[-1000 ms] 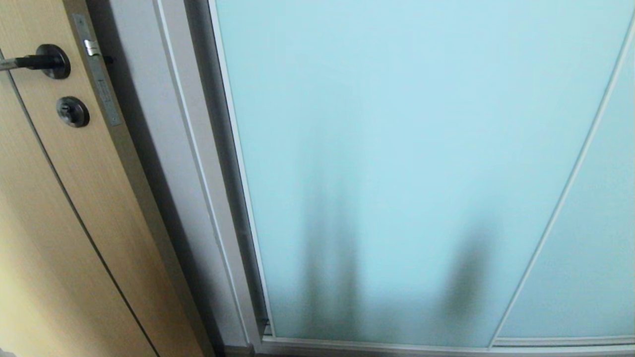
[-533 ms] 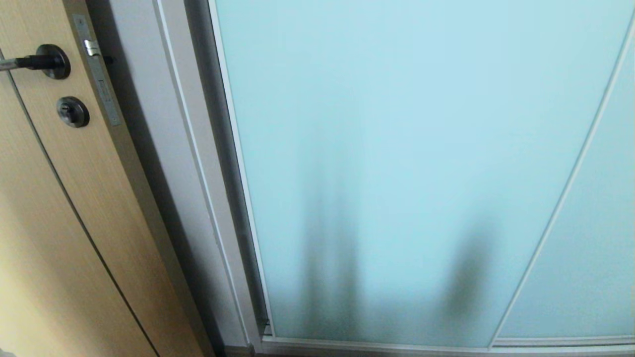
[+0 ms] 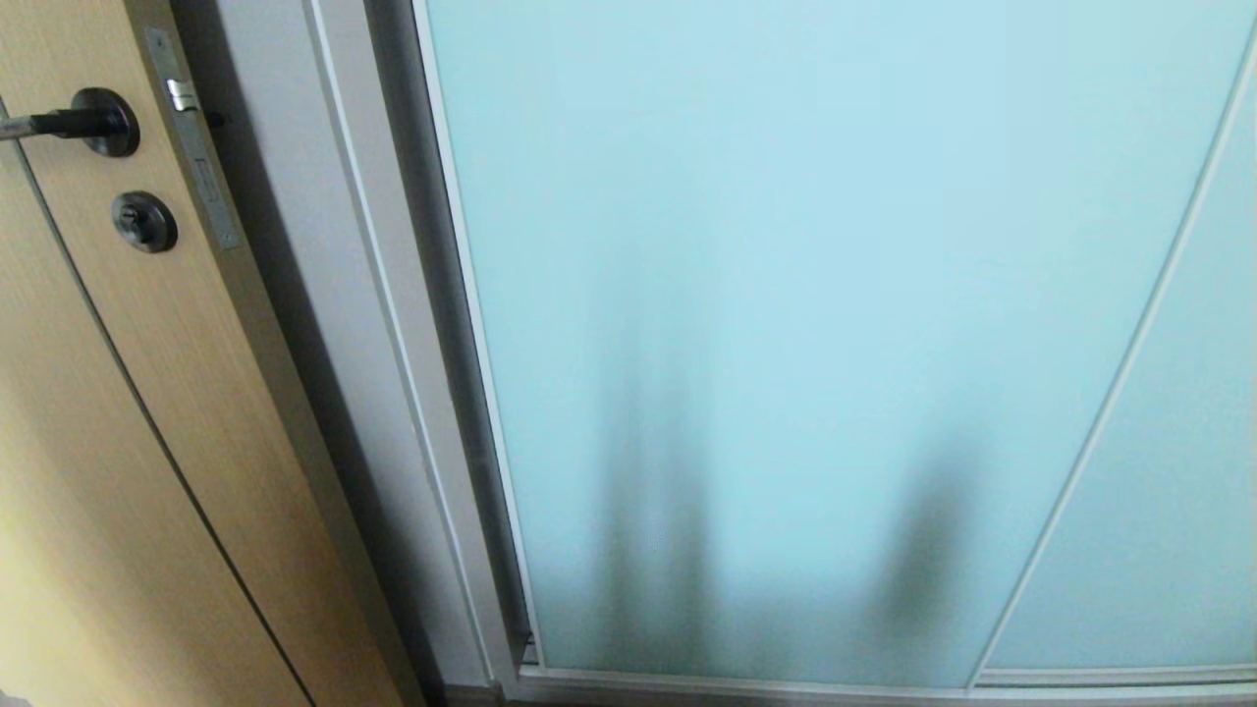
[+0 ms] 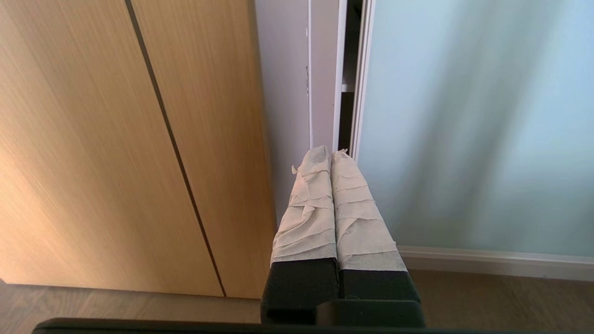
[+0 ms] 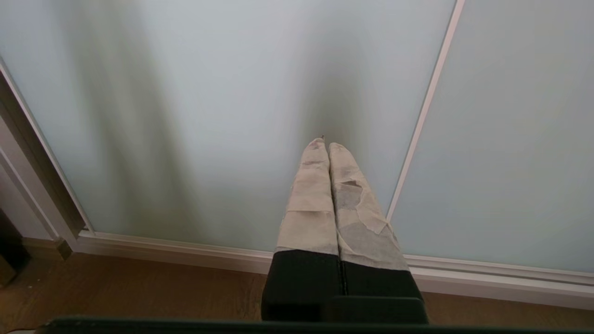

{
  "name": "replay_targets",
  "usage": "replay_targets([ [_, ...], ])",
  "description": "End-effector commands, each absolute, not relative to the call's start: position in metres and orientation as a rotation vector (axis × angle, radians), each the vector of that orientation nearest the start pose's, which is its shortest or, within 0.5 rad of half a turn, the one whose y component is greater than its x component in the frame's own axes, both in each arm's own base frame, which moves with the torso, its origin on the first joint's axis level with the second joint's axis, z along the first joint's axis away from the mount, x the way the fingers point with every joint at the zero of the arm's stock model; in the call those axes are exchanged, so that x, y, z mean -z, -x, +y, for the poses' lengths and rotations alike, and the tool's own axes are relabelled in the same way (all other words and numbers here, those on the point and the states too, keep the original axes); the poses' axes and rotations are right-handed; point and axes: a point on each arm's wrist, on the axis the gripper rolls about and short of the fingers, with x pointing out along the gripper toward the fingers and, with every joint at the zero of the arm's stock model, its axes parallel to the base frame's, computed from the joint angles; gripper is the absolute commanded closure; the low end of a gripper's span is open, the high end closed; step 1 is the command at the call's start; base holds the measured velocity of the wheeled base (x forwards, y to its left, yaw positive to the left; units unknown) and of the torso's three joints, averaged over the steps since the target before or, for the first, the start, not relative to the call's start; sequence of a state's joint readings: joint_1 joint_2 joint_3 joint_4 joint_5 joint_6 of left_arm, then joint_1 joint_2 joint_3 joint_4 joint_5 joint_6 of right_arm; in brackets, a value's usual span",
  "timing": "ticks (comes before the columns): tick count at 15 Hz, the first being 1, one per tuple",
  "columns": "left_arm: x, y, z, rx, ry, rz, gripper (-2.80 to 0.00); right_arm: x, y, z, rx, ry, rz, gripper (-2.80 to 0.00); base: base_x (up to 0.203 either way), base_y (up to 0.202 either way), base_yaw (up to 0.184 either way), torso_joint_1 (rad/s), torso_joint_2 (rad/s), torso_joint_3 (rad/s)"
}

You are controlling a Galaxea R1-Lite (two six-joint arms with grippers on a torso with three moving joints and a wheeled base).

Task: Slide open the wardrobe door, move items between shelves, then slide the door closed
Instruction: Open the door

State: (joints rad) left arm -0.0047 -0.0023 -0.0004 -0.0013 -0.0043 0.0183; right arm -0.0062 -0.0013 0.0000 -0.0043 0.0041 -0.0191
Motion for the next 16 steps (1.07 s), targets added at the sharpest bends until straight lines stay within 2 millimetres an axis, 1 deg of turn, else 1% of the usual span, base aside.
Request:
replay_targets([
  [1,-0.0755,0.0228,0.0000,0.009,-0.019,0.000,0.00,-0.0756,0.0227,0.0002,0.002,0.019,-0.003,0.00,0.000,0.000,0.000,0.000,0.00,0.000],
  [16,-0.0753,0.0228,0.0000,0.009,-0.018,0.000,0.00,-0.0756,0.0227,0.0002,0.002,0.019,-0.003,0.00,0.000,0.000,0.000,0.000,0.00,0.000],
])
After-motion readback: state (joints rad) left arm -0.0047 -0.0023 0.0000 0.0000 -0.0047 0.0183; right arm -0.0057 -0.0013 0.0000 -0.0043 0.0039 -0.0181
